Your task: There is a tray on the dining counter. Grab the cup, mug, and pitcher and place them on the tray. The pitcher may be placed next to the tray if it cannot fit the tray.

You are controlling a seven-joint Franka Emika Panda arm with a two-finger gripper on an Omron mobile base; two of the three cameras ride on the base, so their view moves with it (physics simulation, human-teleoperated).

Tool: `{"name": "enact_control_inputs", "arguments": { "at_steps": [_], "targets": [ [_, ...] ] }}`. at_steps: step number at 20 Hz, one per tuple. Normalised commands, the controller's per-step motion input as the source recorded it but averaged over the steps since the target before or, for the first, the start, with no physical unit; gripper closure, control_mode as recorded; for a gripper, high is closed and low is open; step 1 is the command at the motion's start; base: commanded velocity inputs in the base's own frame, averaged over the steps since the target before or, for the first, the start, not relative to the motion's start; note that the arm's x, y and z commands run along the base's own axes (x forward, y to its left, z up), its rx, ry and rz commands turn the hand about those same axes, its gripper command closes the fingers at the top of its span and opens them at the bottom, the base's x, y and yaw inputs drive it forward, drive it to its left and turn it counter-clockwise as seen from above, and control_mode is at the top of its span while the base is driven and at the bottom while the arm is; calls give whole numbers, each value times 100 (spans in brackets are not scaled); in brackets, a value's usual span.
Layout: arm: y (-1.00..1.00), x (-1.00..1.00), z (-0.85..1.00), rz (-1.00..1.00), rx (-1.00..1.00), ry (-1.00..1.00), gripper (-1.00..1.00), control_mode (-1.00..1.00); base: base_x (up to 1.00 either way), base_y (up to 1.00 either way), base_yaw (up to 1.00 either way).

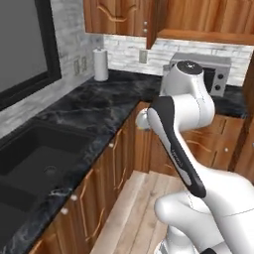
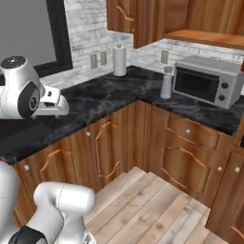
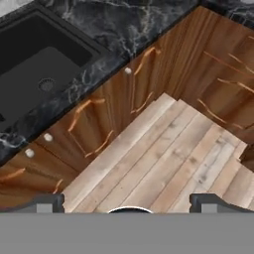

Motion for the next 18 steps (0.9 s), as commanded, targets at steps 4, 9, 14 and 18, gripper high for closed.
{"name": "enact_control_inputs", "arguments": {
  "at_steps": [4, 9, 14, 18],
  "targets": [
    [0, 0, 0, 0, 0, 0, -100, 100, 75, 4, -63],
    [0, 0, 0, 0, 0, 0, -100, 100, 60, 2, -67],
    [0, 0, 0, 0, 0, 0, -100, 100, 61, 0, -56],
    [0, 0, 0, 0, 0, 0, -100, 100, 72, 7, -38]
  ]
}}
